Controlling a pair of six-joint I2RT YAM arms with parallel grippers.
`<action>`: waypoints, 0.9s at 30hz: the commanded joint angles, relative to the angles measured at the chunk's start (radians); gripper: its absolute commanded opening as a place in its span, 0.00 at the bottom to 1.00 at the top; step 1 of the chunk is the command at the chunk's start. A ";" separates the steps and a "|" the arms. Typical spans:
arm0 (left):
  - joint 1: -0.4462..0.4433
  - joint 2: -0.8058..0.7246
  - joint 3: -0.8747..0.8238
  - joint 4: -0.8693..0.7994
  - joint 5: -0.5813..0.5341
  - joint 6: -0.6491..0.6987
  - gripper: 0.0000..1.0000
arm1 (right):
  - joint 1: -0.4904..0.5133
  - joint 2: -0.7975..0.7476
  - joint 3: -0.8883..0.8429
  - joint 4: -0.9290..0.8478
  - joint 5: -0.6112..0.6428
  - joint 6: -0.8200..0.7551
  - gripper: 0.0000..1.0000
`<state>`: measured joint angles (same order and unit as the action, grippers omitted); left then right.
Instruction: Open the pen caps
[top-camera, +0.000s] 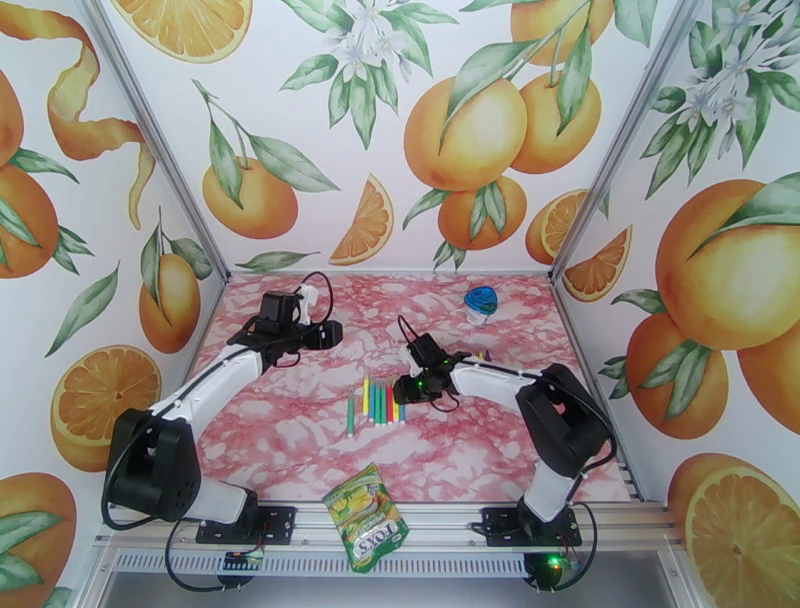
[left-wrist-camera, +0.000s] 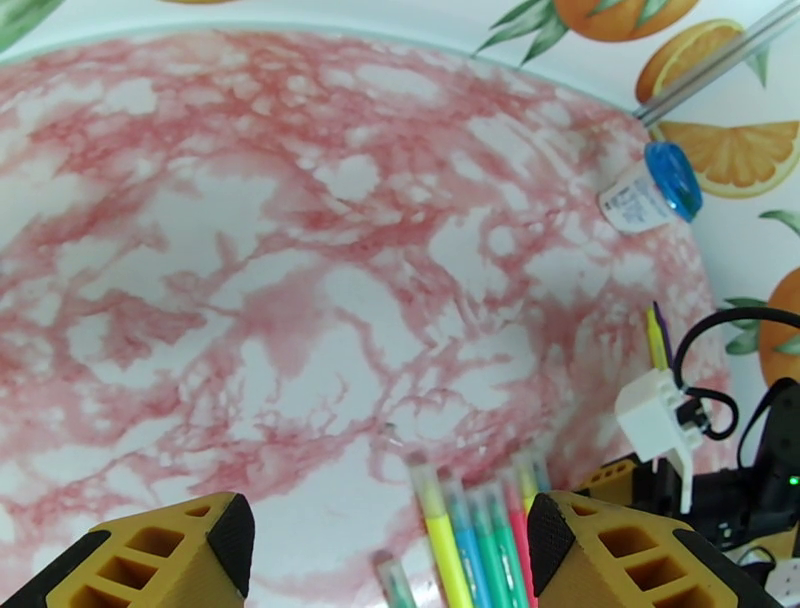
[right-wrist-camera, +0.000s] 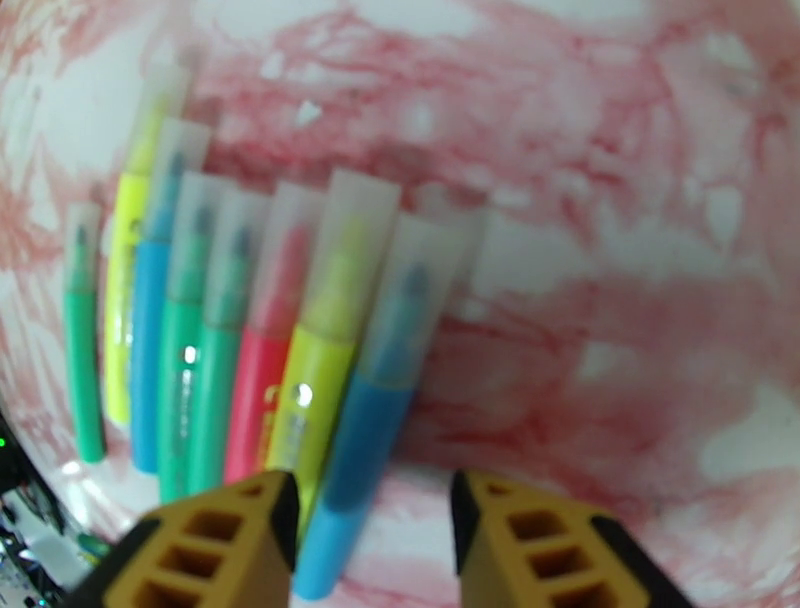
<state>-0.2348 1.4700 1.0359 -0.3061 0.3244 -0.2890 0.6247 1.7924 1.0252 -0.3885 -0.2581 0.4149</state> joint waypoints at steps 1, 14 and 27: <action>0.007 -0.039 -0.017 0.035 0.015 -0.009 0.76 | 0.010 0.019 0.038 -0.006 0.034 0.015 0.44; 0.019 -0.053 -0.033 0.032 0.012 -0.004 0.76 | 0.037 0.062 0.083 -0.116 0.190 0.006 0.39; 0.022 -0.056 -0.040 0.033 0.012 -0.001 0.76 | 0.070 0.109 0.157 -0.239 0.365 -0.014 0.33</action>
<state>-0.2207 1.4471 1.0088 -0.3019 0.3252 -0.2886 0.6907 1.8740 1.1614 -0.5697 0.0196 0.4141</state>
